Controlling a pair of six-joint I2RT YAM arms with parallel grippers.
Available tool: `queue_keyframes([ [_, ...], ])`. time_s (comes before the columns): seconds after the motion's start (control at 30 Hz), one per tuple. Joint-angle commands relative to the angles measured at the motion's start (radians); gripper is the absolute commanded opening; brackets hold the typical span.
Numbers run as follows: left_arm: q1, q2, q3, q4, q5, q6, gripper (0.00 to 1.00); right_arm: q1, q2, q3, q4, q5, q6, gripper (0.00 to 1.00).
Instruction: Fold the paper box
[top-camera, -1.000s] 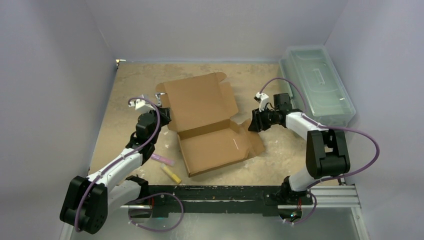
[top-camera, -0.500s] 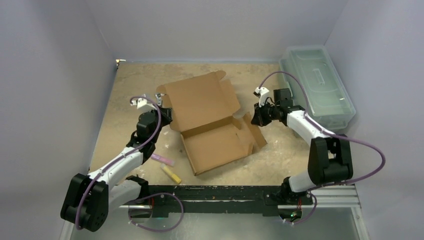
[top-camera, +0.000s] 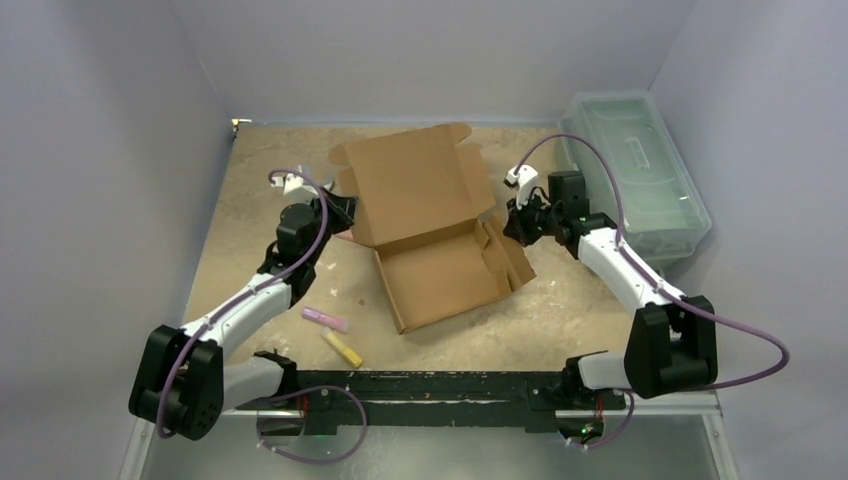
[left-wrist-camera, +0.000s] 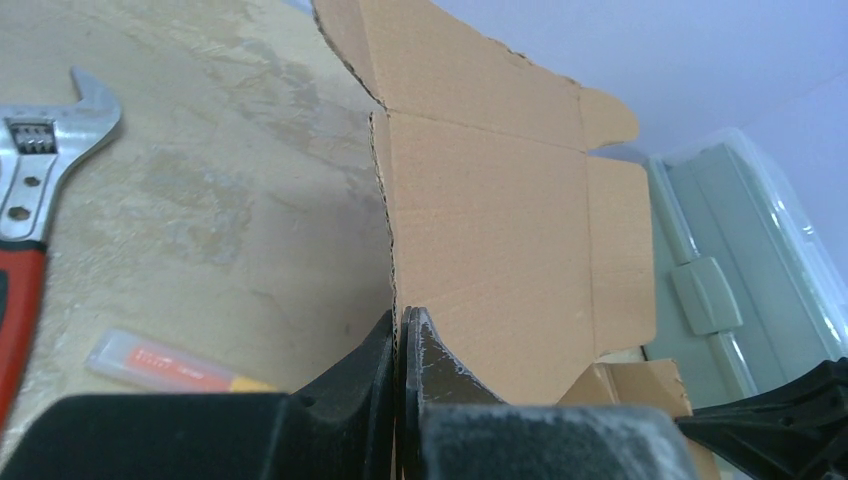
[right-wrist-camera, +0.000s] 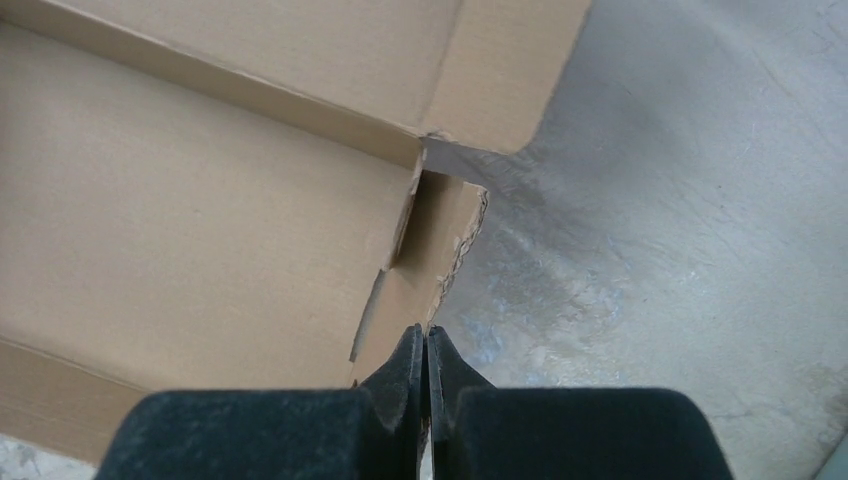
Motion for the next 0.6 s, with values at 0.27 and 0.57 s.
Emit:
queue_keyframes([
  [0.27, -0.03, 0.044, 0.1, 0.044, 0.075, -0.015, 0.0, 0.094, -0.032, 0.139, 0.018, 0.198, -0.067, 0.0],
  [0.57, -0.076, 0.123, 0.139, 0.064, 0.094, 0.042, 0.0, 0.213, 0.034, 0.174, 0.053, 0.449, -0.122, 0.0],
])
